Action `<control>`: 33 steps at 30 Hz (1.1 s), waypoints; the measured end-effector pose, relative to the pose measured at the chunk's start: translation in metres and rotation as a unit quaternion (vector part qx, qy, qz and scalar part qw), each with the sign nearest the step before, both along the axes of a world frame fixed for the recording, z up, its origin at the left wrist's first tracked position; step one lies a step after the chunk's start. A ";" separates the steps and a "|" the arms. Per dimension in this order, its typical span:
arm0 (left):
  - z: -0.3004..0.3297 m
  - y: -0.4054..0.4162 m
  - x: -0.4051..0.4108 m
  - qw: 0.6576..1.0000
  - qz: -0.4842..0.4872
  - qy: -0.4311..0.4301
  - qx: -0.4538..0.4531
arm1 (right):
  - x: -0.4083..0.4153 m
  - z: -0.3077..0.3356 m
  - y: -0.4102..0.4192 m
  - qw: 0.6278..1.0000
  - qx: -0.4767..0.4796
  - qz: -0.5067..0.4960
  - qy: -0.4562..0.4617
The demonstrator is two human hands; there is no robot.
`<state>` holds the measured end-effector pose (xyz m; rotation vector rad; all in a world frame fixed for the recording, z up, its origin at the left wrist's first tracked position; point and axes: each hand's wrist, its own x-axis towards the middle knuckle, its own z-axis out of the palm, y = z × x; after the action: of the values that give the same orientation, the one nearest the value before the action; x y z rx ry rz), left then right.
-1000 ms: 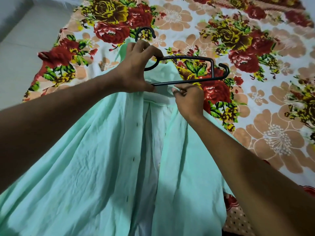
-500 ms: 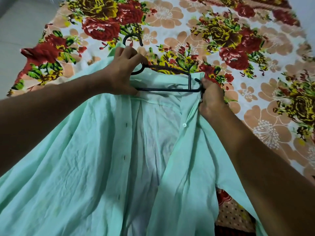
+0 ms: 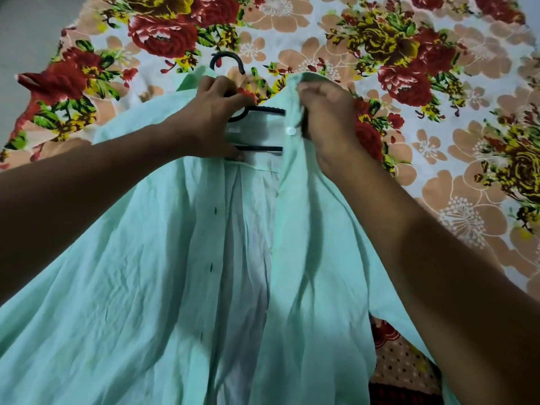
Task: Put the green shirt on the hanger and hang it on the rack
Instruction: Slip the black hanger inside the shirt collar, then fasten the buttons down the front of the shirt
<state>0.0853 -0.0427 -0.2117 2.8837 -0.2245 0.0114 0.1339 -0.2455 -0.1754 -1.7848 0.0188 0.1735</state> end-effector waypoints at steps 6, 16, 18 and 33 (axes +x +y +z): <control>-0.012 -0.008 -0.005 1.000 0.012 -0.014 0.025 | -0.015 -0.023 0.026 0.976 -0.030 0.170 0.131; -0.004 -0.079 -0.187 0.979 0.150 -0.087 -0.104 | -0.167 -0.039 -0.029 0.886 -0.294 0.236 -0.268; -0.004 -0.099 -0.237 0.971 0.173 -0.044 -0.162 | -0.223 -0.036 -0.044 0.878 -0.311 0.253 -0.262; -0.011 -0.167 -0.411 0.948 0.269 0.044 -0.164 | -0.428 -0.045 -0.108 0.836 -0.443 0.286 -0.154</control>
<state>-0.3257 -0.2097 -0.2224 2.5126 0.5346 0.0168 -0.2941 -0.3539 -0.2203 -2.6902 -0.7963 0.3375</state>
